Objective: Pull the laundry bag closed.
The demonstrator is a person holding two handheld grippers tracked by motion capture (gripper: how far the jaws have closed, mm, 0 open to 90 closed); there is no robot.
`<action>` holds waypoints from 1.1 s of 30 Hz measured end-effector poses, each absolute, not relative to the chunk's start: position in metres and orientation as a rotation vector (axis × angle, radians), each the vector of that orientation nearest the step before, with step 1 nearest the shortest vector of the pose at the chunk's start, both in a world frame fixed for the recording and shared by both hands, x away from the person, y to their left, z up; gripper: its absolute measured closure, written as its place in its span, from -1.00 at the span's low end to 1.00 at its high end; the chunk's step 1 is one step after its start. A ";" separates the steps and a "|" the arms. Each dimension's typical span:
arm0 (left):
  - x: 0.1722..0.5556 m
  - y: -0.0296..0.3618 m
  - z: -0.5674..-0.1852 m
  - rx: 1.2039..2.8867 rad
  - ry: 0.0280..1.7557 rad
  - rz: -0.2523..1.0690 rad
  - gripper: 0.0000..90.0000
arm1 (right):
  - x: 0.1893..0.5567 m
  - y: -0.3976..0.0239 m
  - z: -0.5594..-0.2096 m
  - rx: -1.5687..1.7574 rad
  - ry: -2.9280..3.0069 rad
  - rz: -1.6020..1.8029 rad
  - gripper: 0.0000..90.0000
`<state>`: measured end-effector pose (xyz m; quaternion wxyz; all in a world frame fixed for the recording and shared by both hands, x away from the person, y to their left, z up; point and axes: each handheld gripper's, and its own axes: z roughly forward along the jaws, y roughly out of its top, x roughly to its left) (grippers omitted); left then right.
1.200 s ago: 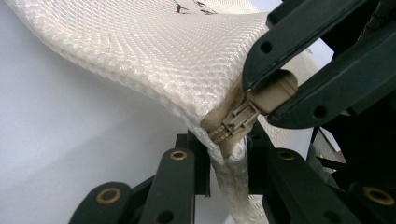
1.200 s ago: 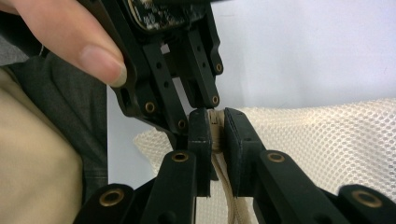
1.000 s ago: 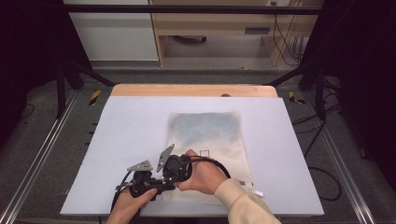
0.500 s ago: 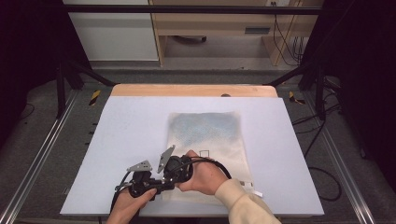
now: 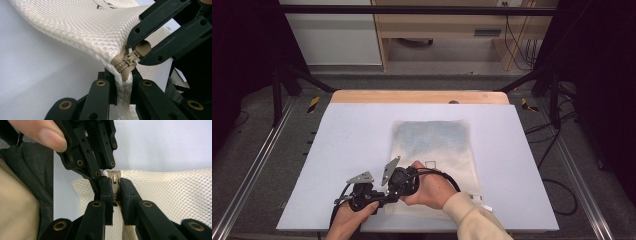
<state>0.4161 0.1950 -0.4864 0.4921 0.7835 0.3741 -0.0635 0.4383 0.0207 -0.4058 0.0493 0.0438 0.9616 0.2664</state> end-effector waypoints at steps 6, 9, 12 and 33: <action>0.416 0.195 -0.486 1.900 0.914 -0.154 0.86 | 0.438 0.022 -0.407 0.119 2.923 0.797 0.83; 0.416 0.195 -0.486 1.902 0.913 -0.153 0.86 | 0.437 0.022 -0.408 0.126 2.922 0.801 0.83; 0.416 0.195 -0.486 1.906 0.911 -0.148 0.86 | 0.437 0.021 -0.408 0.123 2.920 0.799 0.83; 0.417 0.198 -0.485 1.900 0.919 -0.135 0.87 | 0.439 0.014 -0.412 0.133 2.922 0.761 0.83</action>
